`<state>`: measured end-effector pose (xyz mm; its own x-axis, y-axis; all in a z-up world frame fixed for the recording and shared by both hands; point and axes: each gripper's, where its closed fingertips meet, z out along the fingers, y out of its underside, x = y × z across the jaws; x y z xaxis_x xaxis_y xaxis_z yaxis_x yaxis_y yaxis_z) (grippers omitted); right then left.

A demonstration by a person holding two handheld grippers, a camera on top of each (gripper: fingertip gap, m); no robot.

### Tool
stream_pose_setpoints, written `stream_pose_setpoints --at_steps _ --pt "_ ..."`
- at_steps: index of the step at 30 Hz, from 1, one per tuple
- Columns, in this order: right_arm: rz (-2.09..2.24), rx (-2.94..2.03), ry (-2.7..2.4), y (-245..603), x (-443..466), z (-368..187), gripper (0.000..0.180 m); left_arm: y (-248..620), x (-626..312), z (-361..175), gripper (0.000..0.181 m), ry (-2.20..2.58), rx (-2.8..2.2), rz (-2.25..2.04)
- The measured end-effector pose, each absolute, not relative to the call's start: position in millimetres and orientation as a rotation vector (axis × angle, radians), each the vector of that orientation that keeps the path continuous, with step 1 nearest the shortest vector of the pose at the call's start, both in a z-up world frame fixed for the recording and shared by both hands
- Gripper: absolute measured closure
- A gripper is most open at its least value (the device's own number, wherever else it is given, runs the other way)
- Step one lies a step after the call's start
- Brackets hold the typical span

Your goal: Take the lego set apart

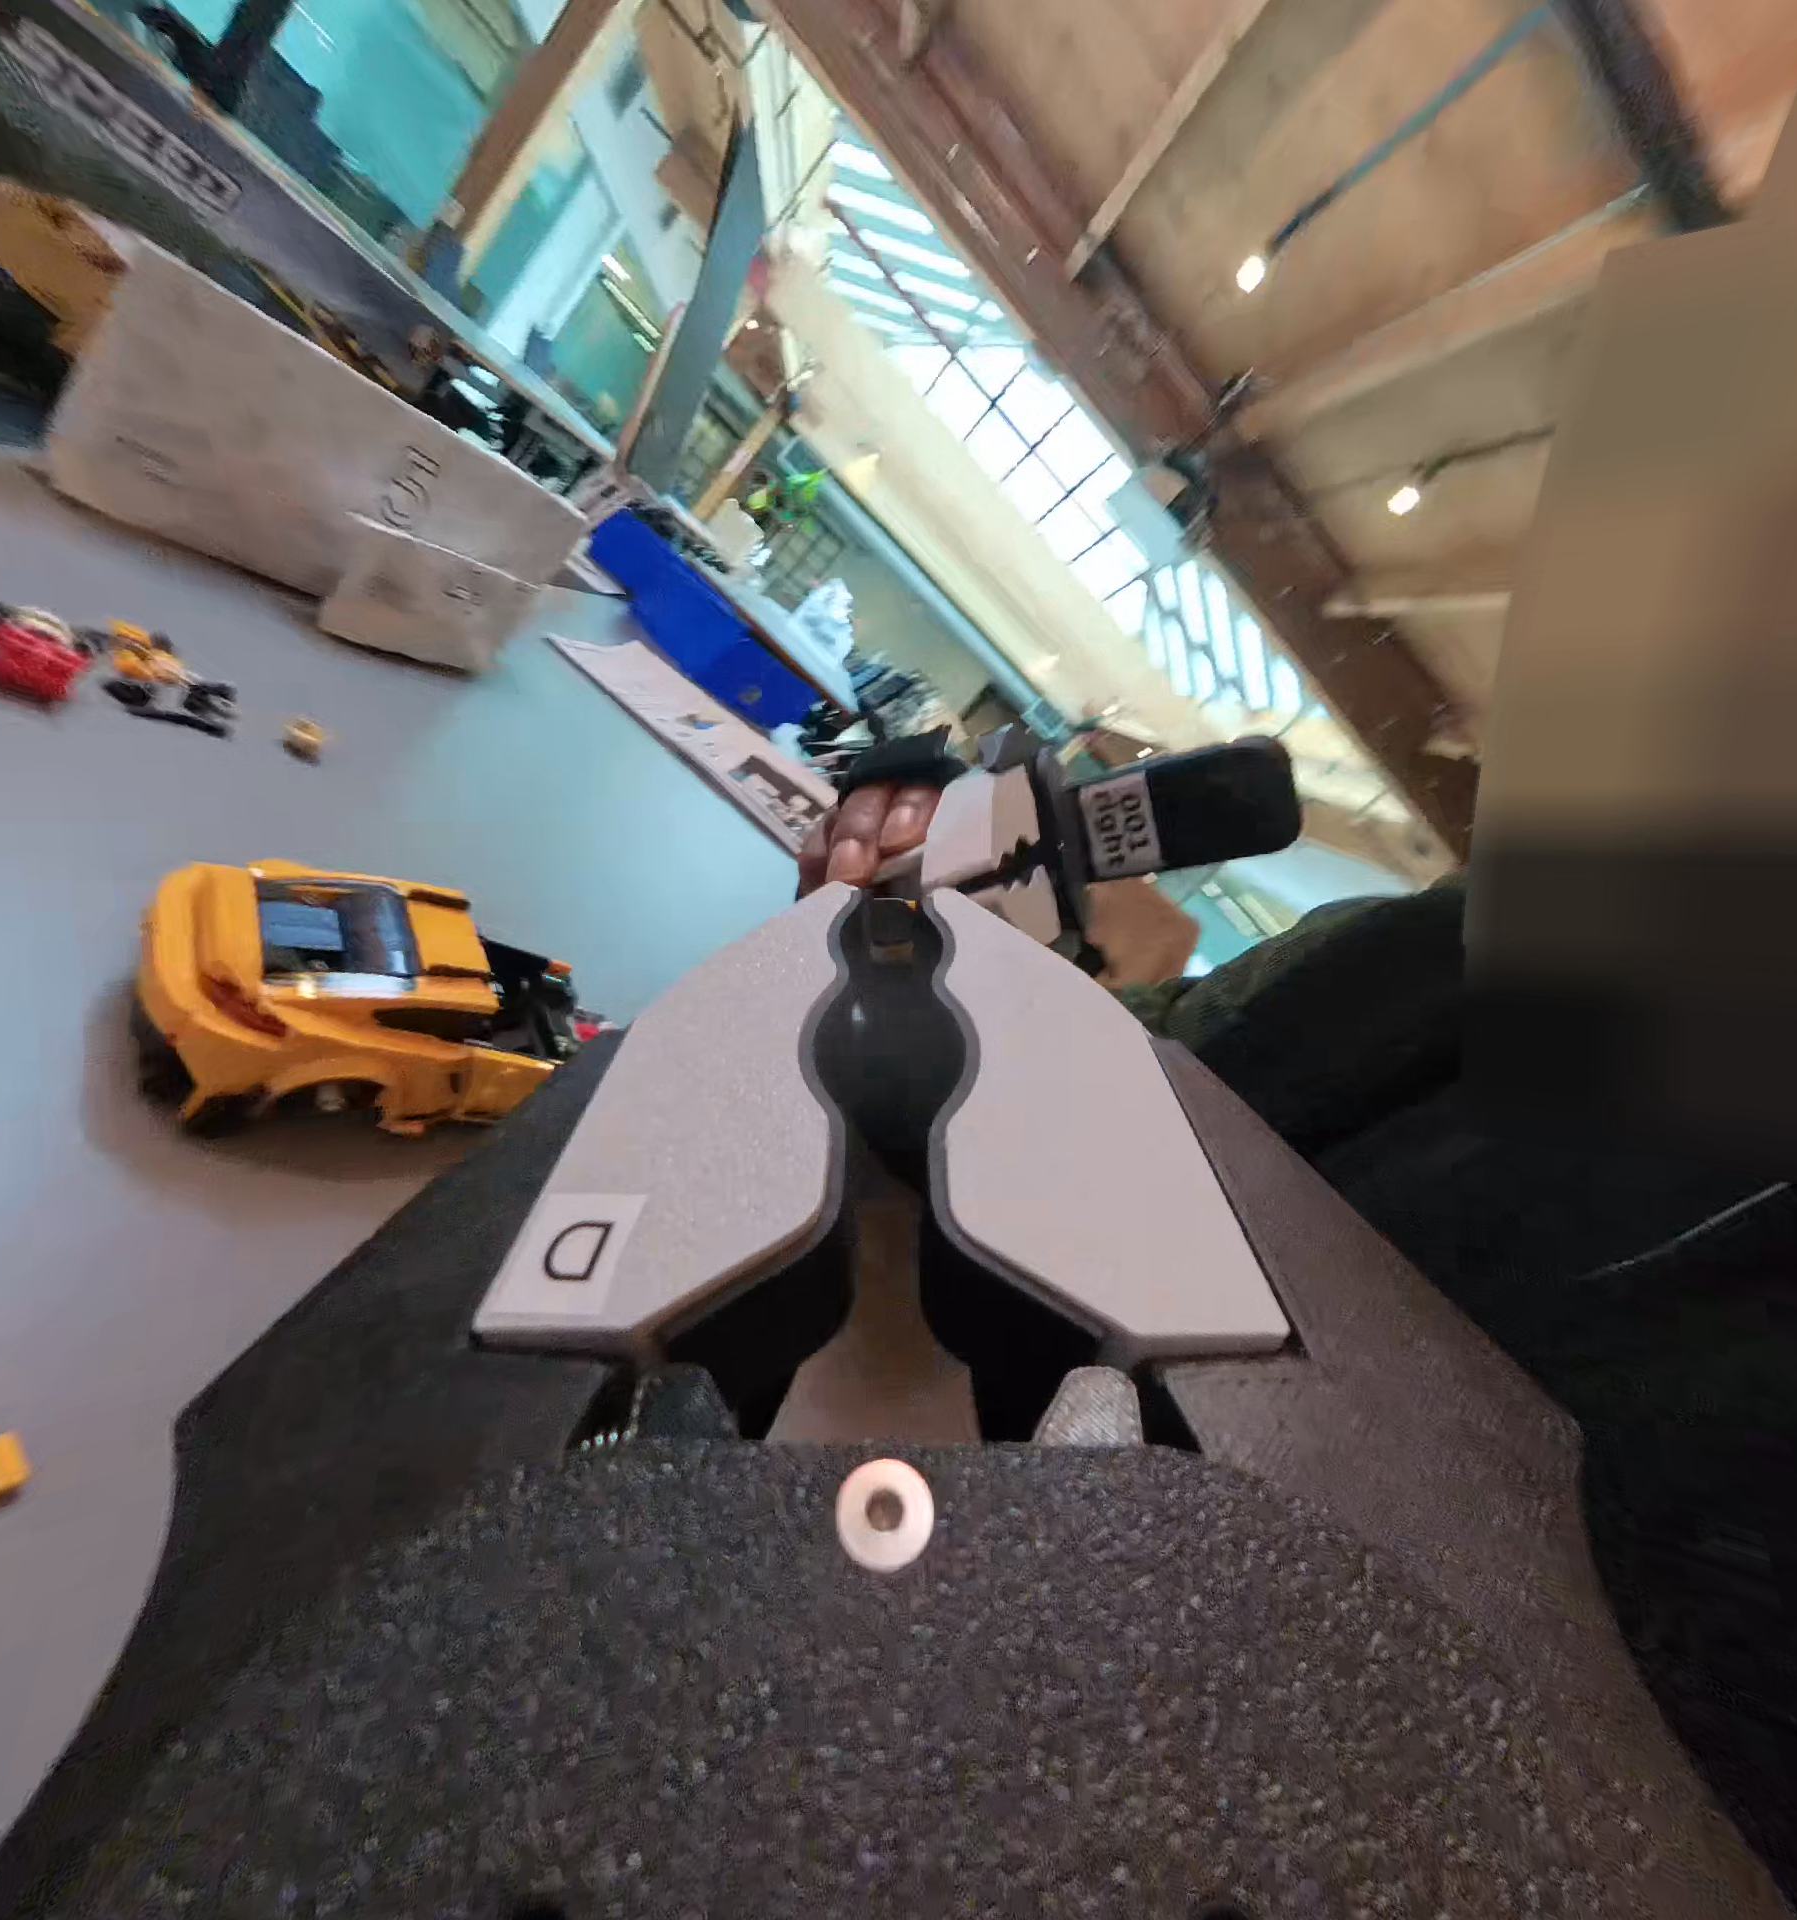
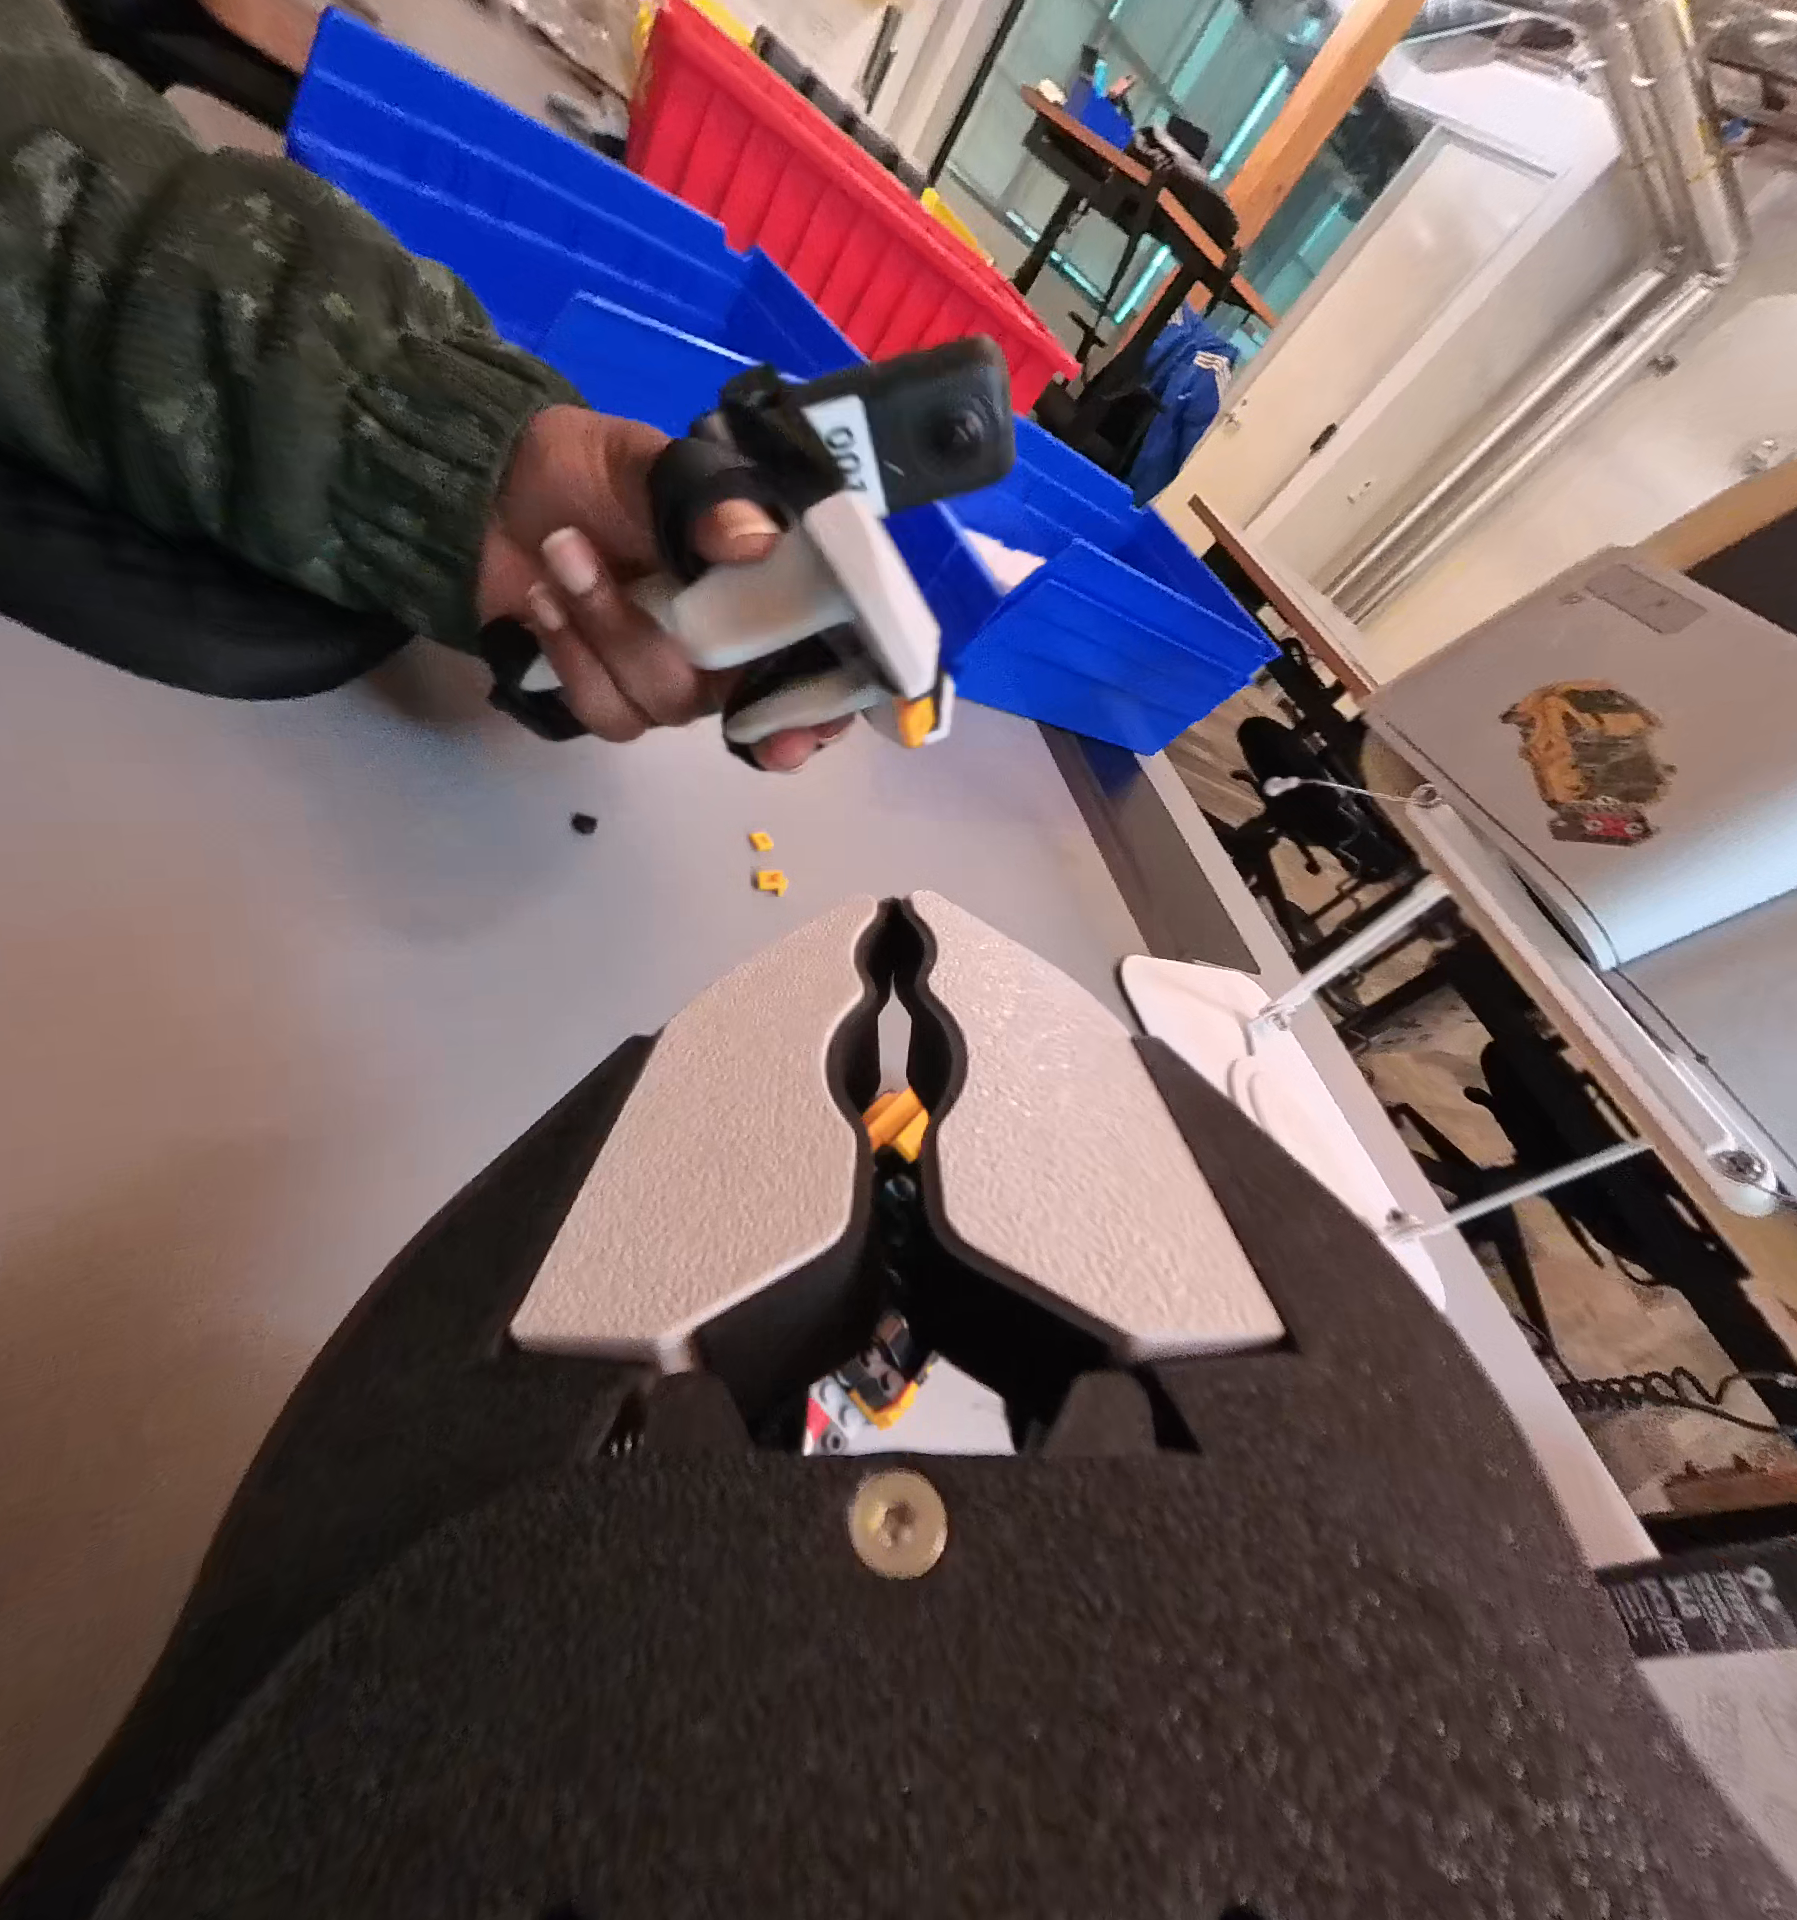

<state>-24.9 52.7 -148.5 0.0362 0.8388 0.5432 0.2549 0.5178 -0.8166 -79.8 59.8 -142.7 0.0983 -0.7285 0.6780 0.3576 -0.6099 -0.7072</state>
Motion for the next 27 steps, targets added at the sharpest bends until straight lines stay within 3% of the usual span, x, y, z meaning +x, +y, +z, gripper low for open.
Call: stream_pose_setpoints --at_steps 4,12,18,27 --pt "0.627 -1.02 -1.492 57 -26 -153 0.18 63 -76 -151 0.173 0.421 -1.642 -1.535" --pt "0.641 -1.102 -1.495 66 -27 -170 0.18 92 -144 -257 0.173 0.801 -2.202 -0.367" --pt "0.648 -1.135 -1.525 66 -29 -181 0.18 86 -146 -278 0.173 0.857 -2.29 -0.329" --pt "0.649 -1.163 -1.54 68 -29 -188 0.18 87 -145 -272 0.156 0.845 -2.265 -0.361"
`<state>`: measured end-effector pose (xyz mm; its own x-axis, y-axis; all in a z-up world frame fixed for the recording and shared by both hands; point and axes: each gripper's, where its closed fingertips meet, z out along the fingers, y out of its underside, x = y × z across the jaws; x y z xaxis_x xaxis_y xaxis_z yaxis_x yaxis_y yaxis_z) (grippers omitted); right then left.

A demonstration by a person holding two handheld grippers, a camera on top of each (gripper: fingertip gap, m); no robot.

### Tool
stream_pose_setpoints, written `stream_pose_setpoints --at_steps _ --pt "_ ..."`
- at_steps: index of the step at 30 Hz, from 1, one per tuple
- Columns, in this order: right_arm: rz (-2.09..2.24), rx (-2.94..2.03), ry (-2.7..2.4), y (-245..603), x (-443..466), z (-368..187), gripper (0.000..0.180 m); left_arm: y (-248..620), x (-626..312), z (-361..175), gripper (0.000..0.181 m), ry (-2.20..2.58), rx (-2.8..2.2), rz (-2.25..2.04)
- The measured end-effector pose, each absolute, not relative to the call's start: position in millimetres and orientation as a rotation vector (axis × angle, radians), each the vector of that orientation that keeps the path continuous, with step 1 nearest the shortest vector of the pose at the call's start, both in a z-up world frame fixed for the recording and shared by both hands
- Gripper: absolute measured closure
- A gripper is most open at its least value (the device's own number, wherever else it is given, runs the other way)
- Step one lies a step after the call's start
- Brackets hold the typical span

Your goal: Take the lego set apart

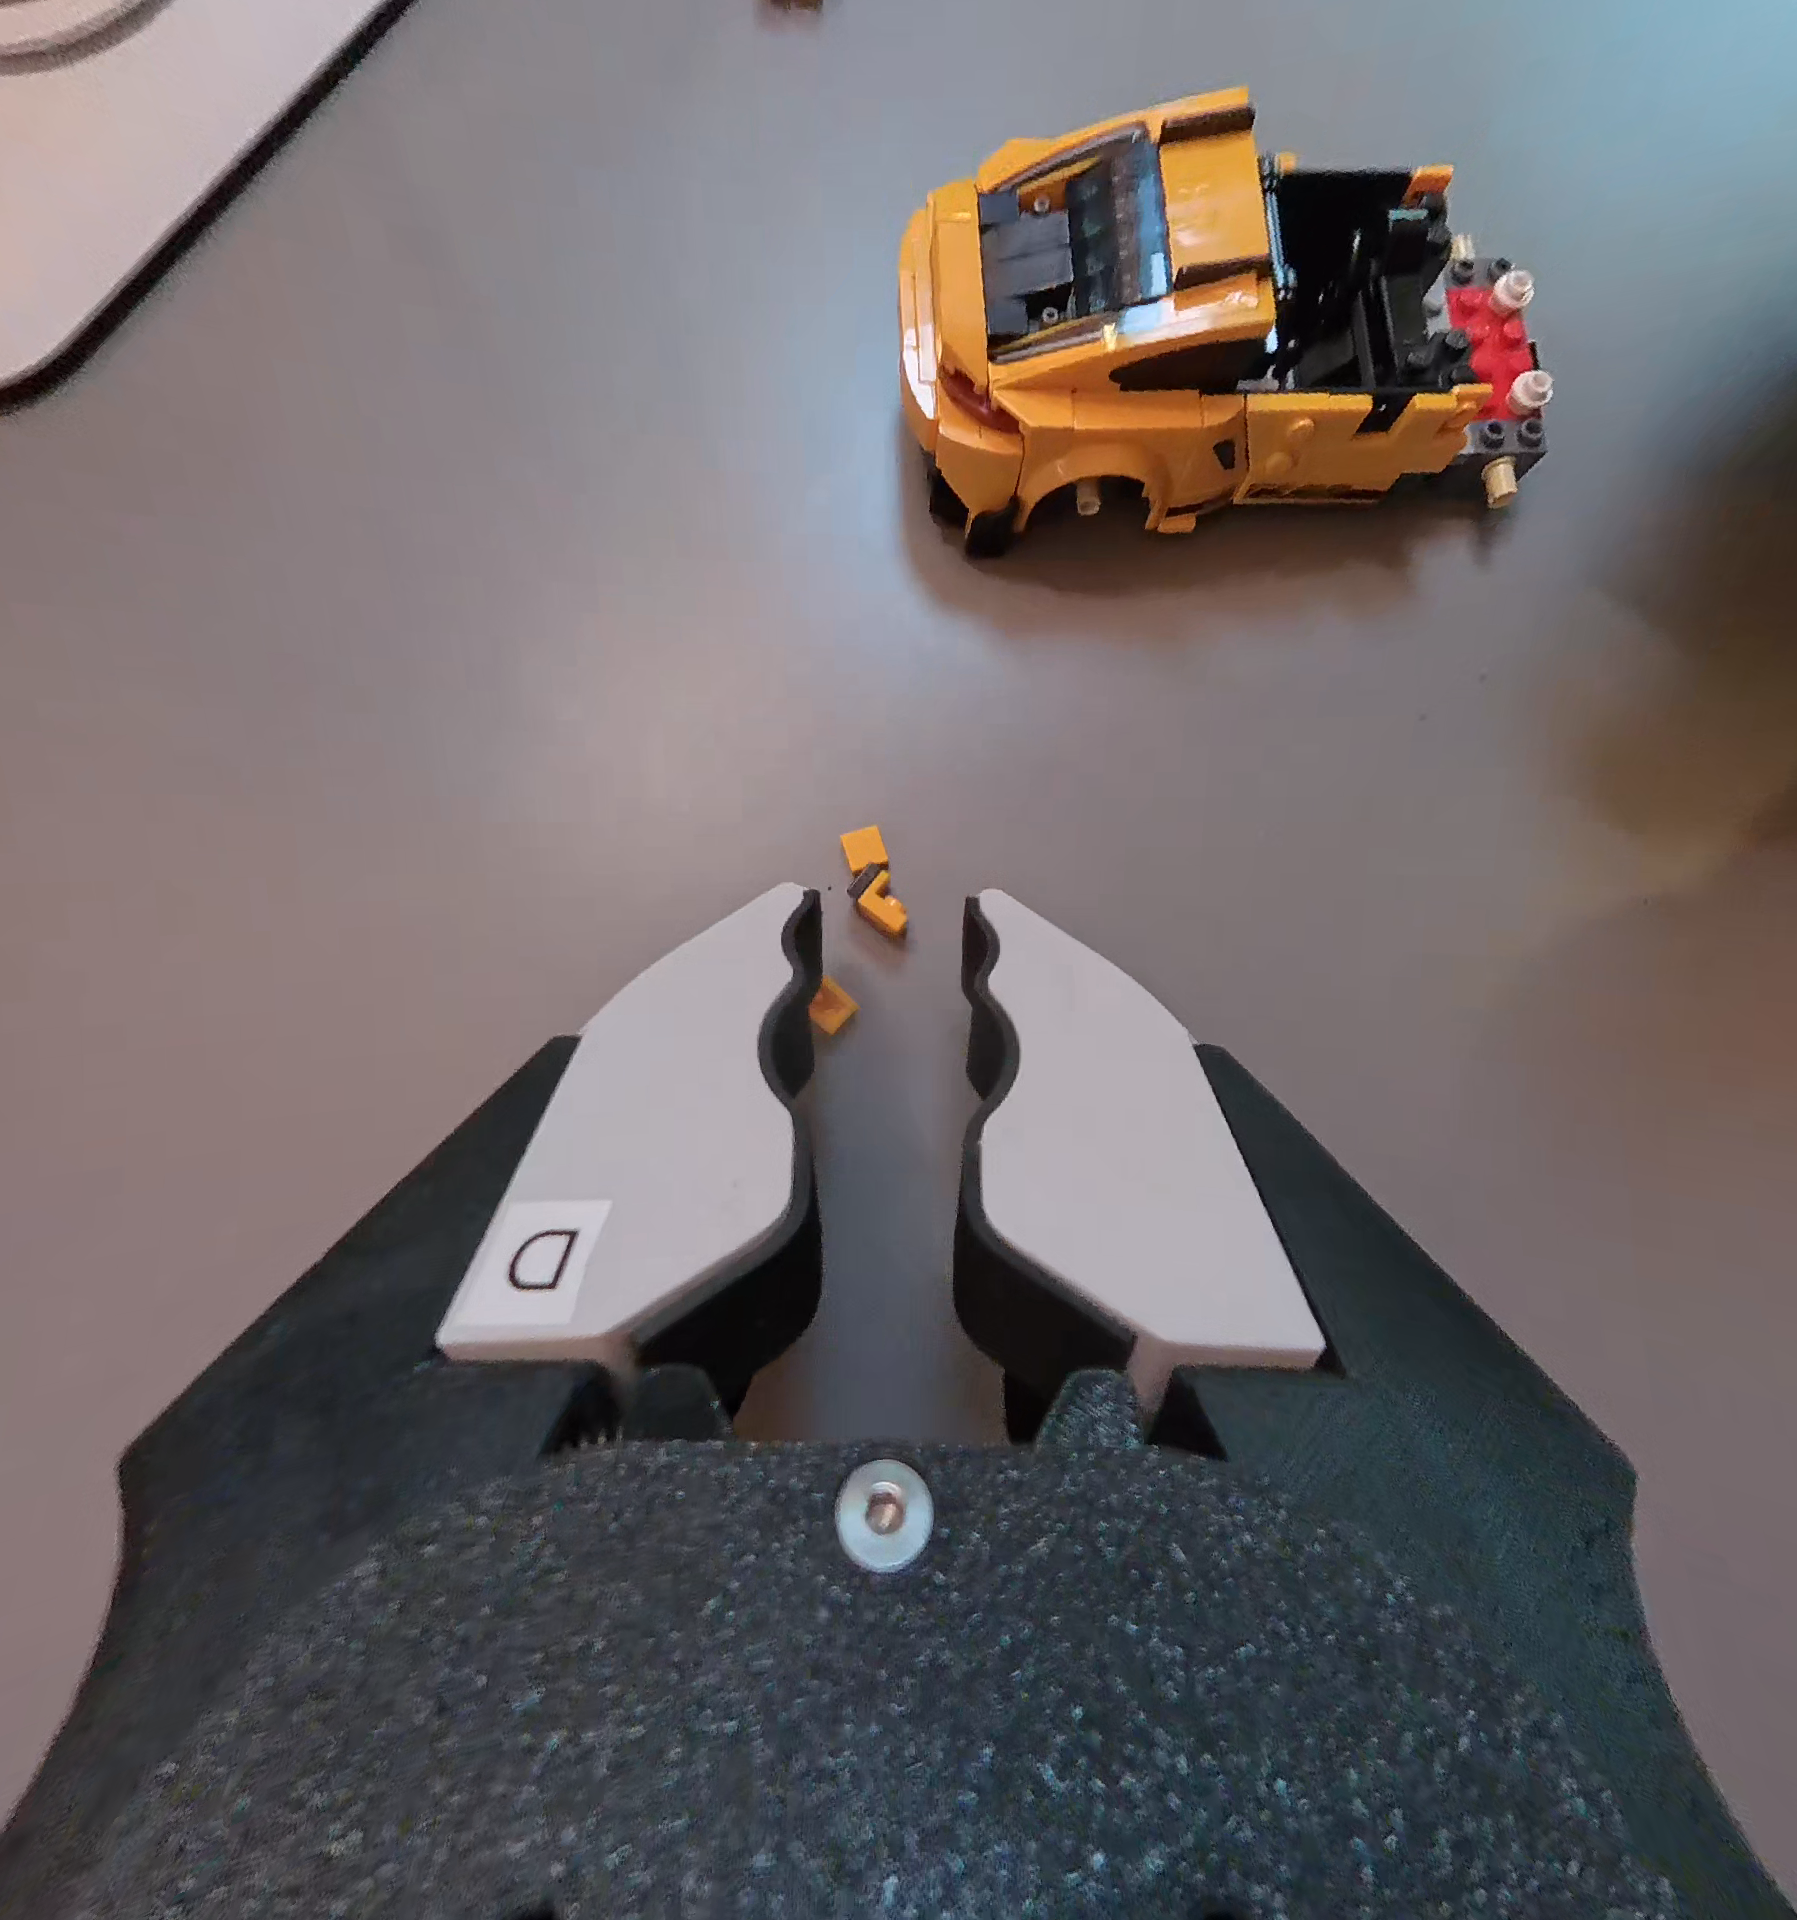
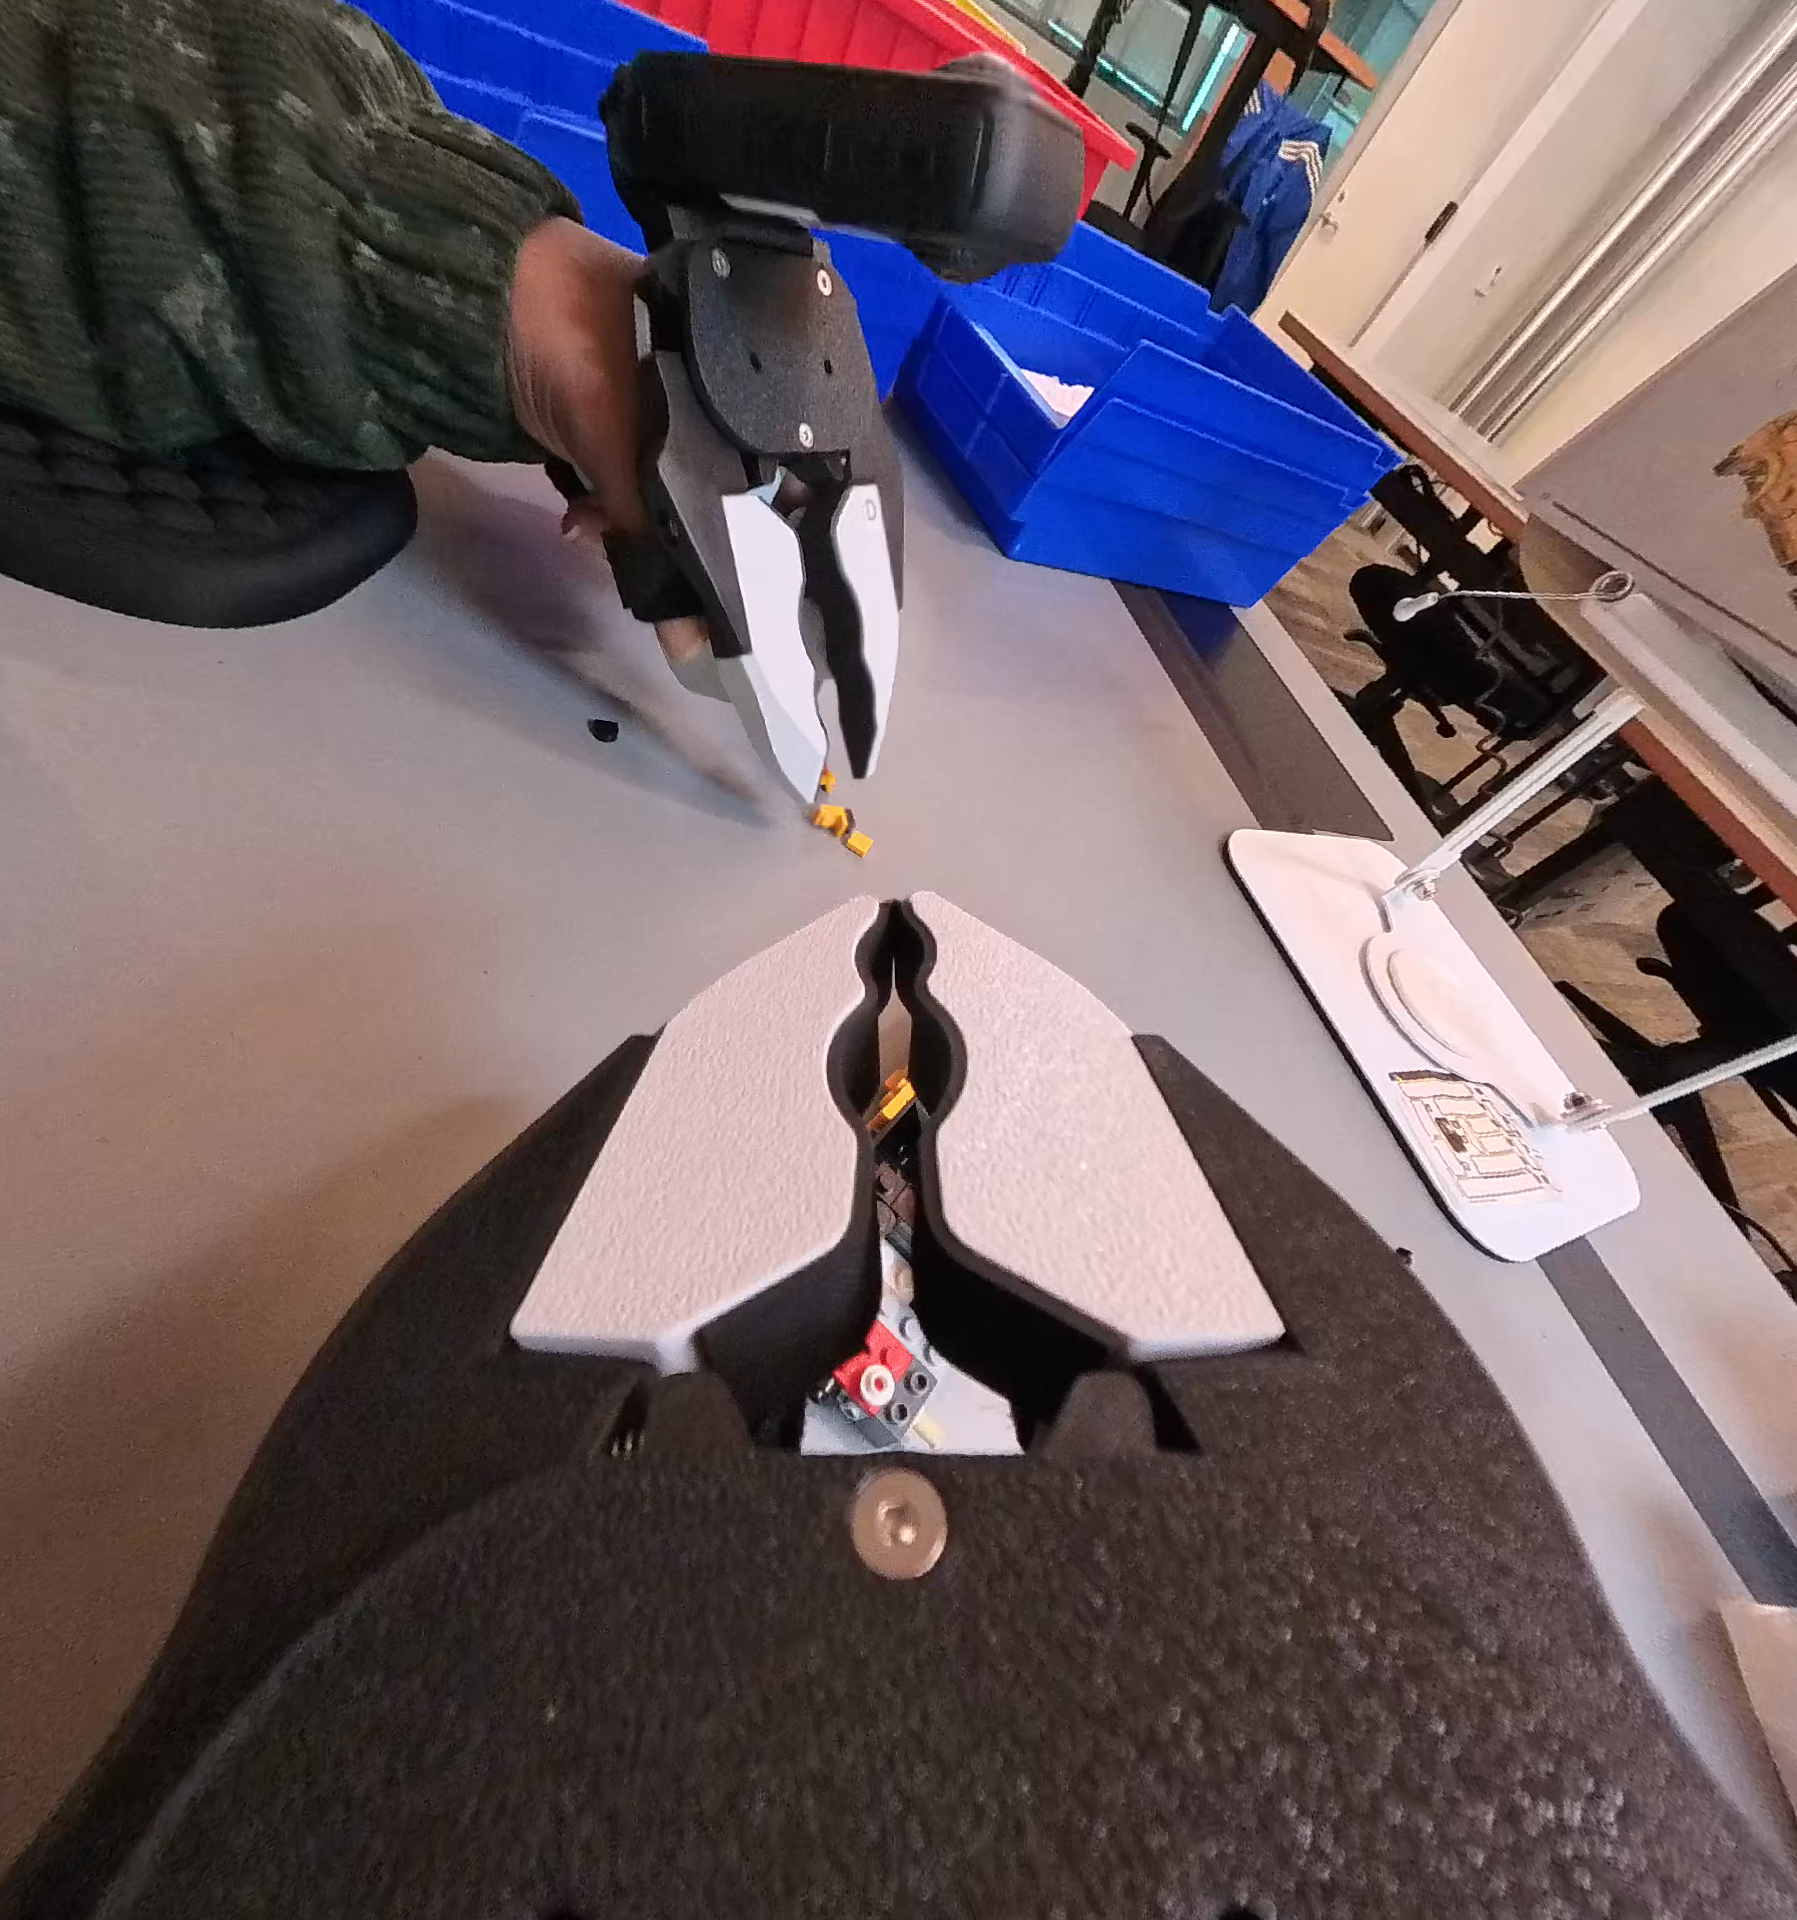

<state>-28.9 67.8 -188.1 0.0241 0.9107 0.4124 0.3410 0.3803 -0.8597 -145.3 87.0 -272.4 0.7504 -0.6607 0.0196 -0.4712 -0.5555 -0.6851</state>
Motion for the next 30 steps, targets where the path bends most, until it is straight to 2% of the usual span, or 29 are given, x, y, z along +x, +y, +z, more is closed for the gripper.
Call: stream_pose_setpoints --at_steps 7,15,30 --pt "0.702 -1.189 -1.496 69 -30 -185 0.18 91 -126 -225 0.153 0.751 -2.016 -0.584" --pt "1.225 -1.363 -1.267 59 -39 -162 0.18 60 -70 -167 0.161 0.893 -1.594 -0.679" --pt "1.541 -1.376 -1.204 44 -43 -155 0.18 41 -37 -161 0.168 1.005 -1.47 -0.609"
